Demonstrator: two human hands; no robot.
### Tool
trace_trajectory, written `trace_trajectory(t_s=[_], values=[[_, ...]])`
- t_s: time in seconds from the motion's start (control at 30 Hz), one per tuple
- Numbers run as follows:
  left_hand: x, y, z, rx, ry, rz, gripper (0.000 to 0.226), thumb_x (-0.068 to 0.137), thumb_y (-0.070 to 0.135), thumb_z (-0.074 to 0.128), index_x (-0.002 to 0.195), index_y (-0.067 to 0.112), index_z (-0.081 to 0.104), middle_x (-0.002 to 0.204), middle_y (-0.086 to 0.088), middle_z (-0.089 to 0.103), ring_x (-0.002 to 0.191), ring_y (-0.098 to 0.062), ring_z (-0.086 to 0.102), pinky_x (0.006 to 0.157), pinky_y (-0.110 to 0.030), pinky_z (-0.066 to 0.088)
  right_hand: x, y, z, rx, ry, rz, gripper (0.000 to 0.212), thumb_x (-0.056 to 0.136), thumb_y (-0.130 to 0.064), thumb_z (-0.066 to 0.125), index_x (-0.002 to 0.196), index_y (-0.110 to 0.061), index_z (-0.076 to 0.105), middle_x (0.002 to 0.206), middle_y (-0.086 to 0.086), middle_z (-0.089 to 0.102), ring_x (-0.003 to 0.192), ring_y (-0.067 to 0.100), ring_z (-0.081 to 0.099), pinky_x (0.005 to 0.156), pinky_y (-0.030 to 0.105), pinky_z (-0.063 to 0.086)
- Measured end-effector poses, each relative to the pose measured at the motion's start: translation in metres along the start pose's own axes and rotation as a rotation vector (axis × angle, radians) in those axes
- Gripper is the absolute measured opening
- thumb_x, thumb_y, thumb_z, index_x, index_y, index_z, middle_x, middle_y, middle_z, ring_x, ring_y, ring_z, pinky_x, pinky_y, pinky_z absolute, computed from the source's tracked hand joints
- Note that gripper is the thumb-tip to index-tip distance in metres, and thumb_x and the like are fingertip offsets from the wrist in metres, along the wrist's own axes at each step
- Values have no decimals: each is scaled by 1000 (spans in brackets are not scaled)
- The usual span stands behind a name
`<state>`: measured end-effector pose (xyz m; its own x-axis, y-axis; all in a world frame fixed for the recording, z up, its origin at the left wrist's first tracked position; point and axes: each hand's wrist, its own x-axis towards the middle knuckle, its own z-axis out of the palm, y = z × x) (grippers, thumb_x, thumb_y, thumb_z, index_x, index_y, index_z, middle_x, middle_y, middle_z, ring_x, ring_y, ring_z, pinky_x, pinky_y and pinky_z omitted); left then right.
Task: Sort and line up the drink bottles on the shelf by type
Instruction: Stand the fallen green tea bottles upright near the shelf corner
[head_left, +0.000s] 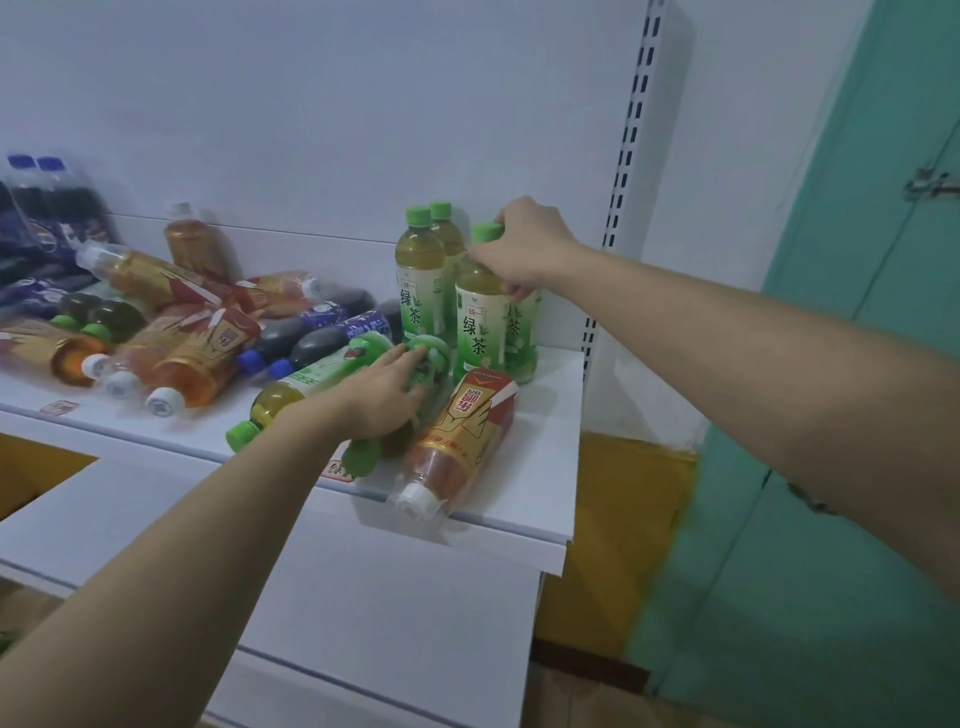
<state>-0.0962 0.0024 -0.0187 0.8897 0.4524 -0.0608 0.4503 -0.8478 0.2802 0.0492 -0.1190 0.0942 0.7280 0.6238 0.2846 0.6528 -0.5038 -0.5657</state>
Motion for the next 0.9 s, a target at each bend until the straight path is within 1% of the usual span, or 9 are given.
trace_trajectory(t_s=[0.13, 0.23, 0.33, 0.4, 0.47, 0.57, 0.7, 0.8, 0.9], values=[[9, 0, -13, 56, -207, -36, 78, 104, 46, 42, 158, 39, -13, 168, 4, -18, 154, -39, -2, 117, -54, 30, -25, 3, -8, 47, 54, -53, 50, 90, -23, 62, 136, -17, 42, 101, 3, 62, 76, 19, 70, 67, 34, 61], [16, -4, -16, 150, -264, -24, 83, 101, 55, 42, 157, 39, -18, 167, 2, -20, 154, -41, -3, 117, -55, 30, -55, 9, -10, -58, 132, -239, 45, 88, -18, 62, 131, -19, 49, 93, -7, 57, 83, 12, 59, 71, 28, 50], [19, -7, -25, 269, -255, 40, 80, 99, 62, 34, 161, 32, -7, 170, -5, -3, 154, -39, 9, 122, -55, 21, -85, 20, -4, -252, -41, -361, 40, 85, -15, 63, 123, -24, 55, 103, -4, 55, 91, 17, 58, 83, 39, 54], [17, -8, -35, 290, -191, 149, 67, 103, 53, 33, 160, 21, 17, 165, -11, 26, 148, -34, 31, 119, -49, 29, -103, 27, 6, -366, -220, -354, 52, 83, -10, 64, 129, -31, 52, 118, -6, 48, 105, 17, 53, 88, 40, 54], [17, -14, -44, 300, -118, 262, 54, 105, 45, 34, 153, 20, 36, 152, -11, 44, 137, -30, 46, 113, -44, 36, -120, 30, 15, -427, -356, -360, 70, 80, -4, 65, 139, -36, 45, 133, -4, 42, 123, 19, 43, 99, 42, 50], [22, -32, -46, 306, -62, 378, 50, 106, 46, 33, 152, 27, 36, 141, -10, 48, 127, -27, 48, 108, -42, 37, -145, 26, 28, -494, -495, -409, 88, 77, -5, 69, 149, -39, 32, 157, -3, 24, 145, 19, 20, 117, 42, 33], [30, -58, -37, 191, -9, 418, 52, 105, 51, 31, 155, 37, 29, 148, -7, 40, 137, -27, 38, 113, -46, 33, -166, 21, 57, -523, -499, -488, 94, 75, -24, 78, 150, -45, 26, 164, -8, 10, 153, 18, 3, 120, 50, 27], [35, -67, -29, 180, 39, 411, 53, 103, 56, 27, 154, 42, 28, 151, -5, 39, 141, -27, 34, 114, -54, 30, -170, 17, 74, -524, -404, -493, 84, 75, -44, 81, 146, -40, 37, 156, -6, 26, 149, 21, 13, 116, 48, 32], [36, -68, -26, 182, 54, 428, 51, 105, 51, 28, 155, 39, 29, 152, -6, 39, 141, -28, 34, 113, -53, 31, -169, 12, 78, -531, -261, -563, 66, 76, -42, 80, 135, -35, 51, 138, -7, 45, 135, 19, 33, 103, 44, 45]])
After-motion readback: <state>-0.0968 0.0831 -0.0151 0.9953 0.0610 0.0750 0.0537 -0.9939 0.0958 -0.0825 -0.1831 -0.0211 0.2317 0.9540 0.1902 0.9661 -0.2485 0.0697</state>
